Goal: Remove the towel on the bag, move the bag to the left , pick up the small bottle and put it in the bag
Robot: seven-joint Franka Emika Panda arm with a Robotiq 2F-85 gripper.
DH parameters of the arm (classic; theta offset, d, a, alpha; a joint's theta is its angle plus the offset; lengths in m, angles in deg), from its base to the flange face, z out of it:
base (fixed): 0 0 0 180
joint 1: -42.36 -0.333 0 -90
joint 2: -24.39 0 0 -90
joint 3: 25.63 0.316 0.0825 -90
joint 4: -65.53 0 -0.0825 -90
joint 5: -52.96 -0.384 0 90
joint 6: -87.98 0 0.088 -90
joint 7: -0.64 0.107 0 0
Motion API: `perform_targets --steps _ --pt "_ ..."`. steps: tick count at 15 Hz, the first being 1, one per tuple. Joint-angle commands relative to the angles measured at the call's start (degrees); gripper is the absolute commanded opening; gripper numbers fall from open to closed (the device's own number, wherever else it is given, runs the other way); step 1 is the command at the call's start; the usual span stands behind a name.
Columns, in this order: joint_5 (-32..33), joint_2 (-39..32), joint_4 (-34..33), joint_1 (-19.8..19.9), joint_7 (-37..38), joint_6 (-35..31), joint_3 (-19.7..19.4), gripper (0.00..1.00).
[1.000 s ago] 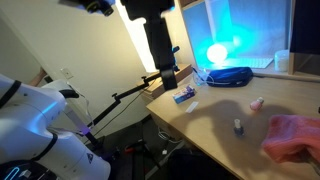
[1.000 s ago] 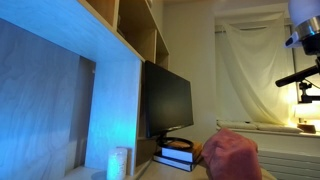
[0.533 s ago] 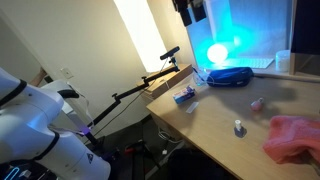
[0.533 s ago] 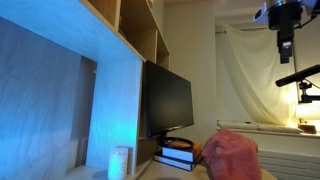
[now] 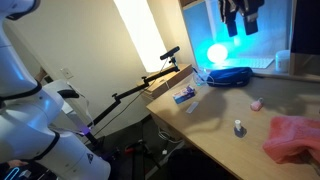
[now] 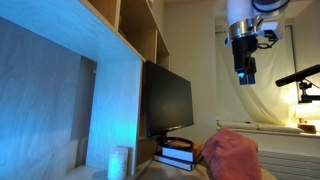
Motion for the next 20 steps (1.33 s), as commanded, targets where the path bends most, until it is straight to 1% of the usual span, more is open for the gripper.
perform_targets --steps 1,3,4,5,8,10,11,12,14,15,16,18,20 --pt "3.14 -10.05 -8.99 -1.85 5.12 4.44 -2.14 1.0" --pt "2.76 -14.14 -11.9 -2.07 5.69 6.62 -2.91 1.0" --pt "1.74 -15.58 -13.38 -1.91 4.05 9.02 -2.82 1.0" --pt "1.69 -12.35 -8.03 -1.72 3.97 3.9 -2.8 1.0" --pt "1.63 -15.47 -11.15 -1.79 3.94 6.17 -2.93 1.0" --pt "1.63 -15.56 -11.8 -1.83 3.94 6.58 -2.92 1.0" --pt "1.82 -14.91 -11.07 -2.04 4.2 6.01 -2.88 1.0" --pt "2.12 -15.71 -11.63 -2.19 5.2 5.63 -3.18 1.0" --pt "1.43 -18.87 -14.67 -1.62 6.79 6.03 -3.82 1.0" --pt "1.2 -20.35 -16.23 -1.22 5.92 7.57 -4.02 1.0" --pt "1.06 -22.34 -17.97 -0.94 7.23 7.52 -4.7 1.0" --pt "0.0 -26.24 -21.85 -0.07 7.45 9.28 -5.7 1.0" --pt "-0.76 -30.67 -26.19 0.79 8.88 9.69 -6.8 1.0"
